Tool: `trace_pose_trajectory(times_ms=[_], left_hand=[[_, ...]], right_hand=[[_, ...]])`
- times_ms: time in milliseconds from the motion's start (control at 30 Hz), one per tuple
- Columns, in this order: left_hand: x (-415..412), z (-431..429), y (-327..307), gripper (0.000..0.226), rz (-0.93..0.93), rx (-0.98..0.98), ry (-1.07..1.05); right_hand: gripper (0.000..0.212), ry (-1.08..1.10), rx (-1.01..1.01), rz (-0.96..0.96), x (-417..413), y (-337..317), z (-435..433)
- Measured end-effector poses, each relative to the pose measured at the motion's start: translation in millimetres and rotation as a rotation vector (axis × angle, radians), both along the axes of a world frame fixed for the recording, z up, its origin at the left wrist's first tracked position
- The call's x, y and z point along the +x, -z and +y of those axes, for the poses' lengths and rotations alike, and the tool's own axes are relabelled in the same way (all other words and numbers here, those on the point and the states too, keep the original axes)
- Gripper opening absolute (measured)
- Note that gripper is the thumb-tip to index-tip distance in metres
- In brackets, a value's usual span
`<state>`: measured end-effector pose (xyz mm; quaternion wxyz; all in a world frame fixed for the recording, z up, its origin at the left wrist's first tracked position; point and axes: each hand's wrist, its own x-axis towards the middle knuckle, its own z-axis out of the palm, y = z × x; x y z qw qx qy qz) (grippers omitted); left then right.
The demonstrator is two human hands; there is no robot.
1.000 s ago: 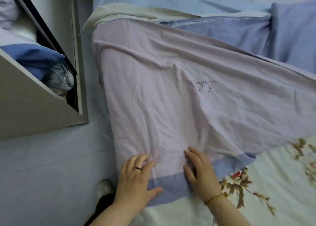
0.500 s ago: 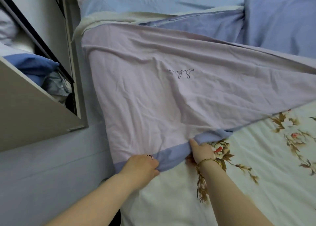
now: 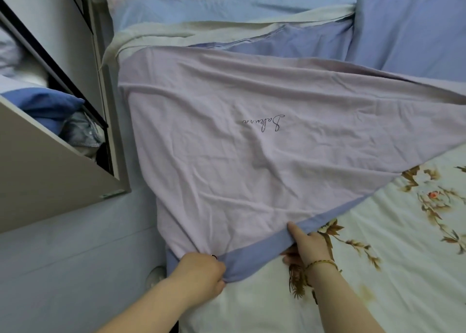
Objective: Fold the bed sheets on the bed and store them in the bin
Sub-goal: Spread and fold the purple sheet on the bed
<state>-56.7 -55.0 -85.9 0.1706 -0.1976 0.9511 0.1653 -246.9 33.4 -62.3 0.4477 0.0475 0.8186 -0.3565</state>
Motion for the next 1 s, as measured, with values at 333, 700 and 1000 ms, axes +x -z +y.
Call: trace_pose_trajectory(times_ms=[333, 700, 1000], left_hand=[[11, 39, 18, 0.030, 0.395, -0.163, -0.416], [39, -4, 23, 0.057, 0.367, 0.049, -1.069], [97, -17, 5, 0.042, 0.371, -0.253, -0.654]], right_hand=[[0.024, 0.001, -0.044, -0.012, -8, 9, 7], [0.033, 0.042, 0.010, 0.061, -12, 22, -8], [0.025, 0.212, -0.258, -0.128, 12, 0, -20]])
